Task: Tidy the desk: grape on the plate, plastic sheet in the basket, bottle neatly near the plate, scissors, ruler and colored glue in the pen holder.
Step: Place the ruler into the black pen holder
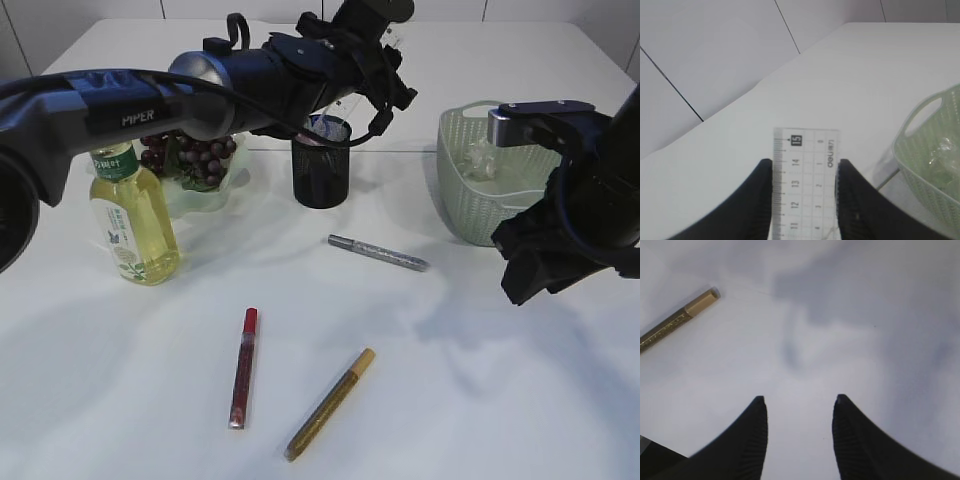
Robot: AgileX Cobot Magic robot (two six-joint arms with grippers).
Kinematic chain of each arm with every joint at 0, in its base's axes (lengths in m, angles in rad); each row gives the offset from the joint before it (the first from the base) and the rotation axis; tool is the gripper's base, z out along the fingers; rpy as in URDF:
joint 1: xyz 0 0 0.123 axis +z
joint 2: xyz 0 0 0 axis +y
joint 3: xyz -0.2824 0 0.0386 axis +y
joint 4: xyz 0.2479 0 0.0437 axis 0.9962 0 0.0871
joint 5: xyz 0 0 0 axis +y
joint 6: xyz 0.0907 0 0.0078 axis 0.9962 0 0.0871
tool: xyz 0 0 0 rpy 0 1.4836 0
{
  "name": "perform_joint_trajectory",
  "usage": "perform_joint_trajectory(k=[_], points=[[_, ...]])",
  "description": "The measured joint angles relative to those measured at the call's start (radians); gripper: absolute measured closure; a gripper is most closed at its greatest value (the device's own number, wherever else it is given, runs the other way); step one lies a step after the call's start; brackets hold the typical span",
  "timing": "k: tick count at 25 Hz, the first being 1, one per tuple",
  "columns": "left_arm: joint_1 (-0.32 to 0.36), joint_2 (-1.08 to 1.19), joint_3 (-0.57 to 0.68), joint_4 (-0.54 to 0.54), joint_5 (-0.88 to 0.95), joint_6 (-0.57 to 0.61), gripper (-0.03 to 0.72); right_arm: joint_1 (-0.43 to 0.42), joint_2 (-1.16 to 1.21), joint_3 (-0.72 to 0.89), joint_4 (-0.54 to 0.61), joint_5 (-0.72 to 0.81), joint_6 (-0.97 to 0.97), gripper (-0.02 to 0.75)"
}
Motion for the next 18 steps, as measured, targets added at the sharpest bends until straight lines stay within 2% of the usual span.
perform_joint_trajectory(k=[18], points=[[0.0,0.0,0.0,-0.111,-0.01,0.0,0.409,0.0,0.0,0.0,0.0,0.0,-0.003,0.388]])
